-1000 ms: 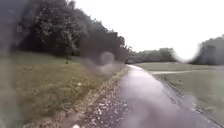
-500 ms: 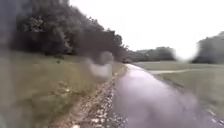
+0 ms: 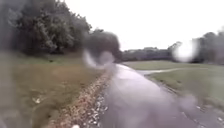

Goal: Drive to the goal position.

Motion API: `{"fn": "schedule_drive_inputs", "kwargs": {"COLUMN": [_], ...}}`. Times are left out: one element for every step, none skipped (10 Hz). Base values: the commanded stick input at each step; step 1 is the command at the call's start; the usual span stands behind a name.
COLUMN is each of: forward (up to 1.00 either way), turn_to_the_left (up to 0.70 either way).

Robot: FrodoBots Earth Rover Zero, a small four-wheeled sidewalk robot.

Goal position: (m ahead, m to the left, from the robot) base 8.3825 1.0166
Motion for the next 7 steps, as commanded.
{"fn": "schedule_drive_inputs", "kwargs": {"forward": [0.85, 0.85, 0.85, 0.85, 0.85, 0.85, 0.85], "turn_to_the_left": [0.0, 0.0, 0.0, 0.0, 0.0, -0.04, -0.18]}}
